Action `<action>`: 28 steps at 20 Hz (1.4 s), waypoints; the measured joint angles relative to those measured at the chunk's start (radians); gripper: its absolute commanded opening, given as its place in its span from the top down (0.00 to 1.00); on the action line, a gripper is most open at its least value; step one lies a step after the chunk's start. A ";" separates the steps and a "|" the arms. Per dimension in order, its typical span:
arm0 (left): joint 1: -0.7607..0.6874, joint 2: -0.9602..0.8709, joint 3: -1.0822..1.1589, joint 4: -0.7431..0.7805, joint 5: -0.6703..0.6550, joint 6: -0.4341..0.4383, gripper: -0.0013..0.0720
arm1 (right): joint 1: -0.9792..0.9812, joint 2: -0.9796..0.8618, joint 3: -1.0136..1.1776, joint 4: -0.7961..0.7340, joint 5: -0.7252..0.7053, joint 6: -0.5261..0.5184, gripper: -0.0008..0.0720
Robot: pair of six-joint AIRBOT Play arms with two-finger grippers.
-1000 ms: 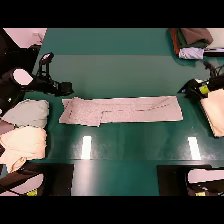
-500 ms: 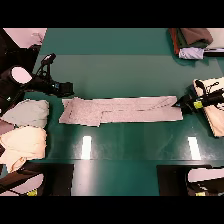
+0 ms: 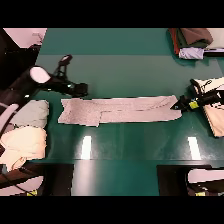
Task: Fold the shirts.
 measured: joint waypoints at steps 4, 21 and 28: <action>-0.126 -0.190 0.155 -0.008 0.018 -0.001 0.95 | 0.003 0.138 0.004 0.084 0.011 0.024 0.97; -0.294 -0.493 0.372 -0.042 0.068 -0.029 0.95 | 0.416 0.142 0.518 0.235 0.087 0.146 0.97; -0.202 -0.369 0.372 0.061 0.027 -0.037 0.95 | 0.579 0.065 0.665 0.236 0.089 0.150 0.97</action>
